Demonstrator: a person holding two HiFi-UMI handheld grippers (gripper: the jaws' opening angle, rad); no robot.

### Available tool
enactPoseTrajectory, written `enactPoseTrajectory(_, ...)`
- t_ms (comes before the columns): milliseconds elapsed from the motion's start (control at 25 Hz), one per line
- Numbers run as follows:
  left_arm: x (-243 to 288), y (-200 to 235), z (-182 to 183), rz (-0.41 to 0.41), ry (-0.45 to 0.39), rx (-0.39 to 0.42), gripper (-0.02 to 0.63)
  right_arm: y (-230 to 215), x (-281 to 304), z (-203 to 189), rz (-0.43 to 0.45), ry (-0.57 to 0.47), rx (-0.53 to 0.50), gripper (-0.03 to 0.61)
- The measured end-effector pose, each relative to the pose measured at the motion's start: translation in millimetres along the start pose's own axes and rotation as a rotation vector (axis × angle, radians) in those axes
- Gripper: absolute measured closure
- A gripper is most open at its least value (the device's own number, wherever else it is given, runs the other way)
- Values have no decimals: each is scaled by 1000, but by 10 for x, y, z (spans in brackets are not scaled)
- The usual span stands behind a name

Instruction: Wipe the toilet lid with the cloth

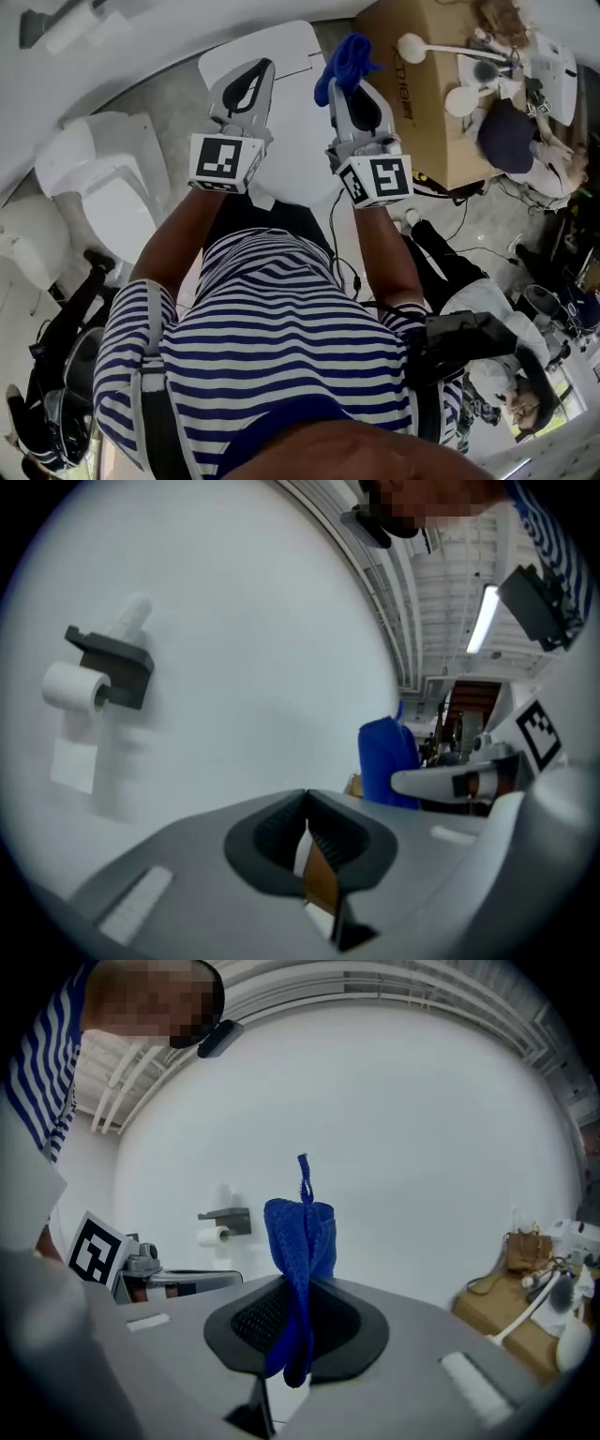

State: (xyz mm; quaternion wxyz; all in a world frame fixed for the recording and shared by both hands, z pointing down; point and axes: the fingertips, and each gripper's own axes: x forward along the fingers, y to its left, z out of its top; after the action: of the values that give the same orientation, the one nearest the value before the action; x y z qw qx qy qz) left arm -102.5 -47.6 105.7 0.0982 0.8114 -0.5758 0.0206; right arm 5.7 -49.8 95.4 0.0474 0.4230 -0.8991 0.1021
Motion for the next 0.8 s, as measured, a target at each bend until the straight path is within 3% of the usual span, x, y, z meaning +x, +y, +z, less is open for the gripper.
enactPoseTrajectory(160, 462, 428, -770, 31, 83, -43, 611, -263, 587, -794, 2, 96, 41, 528)
enactPoseTrajectory(480, 825, 904, -2475, 97, 242, -121, 611, -467, 1072, -2484, 30, 278, 104, 529)
enactPoseTrajectory(600, 894, 998, -2775, 101, 255, -144, 611, -471, 1193, -2842, 38, 313, 109, 529)
enactPoseTrajectory(800, 886, 1015, -2907, 99, 249, -161, 611, -534, 1336, -3126, 40, 359, 87, 529)
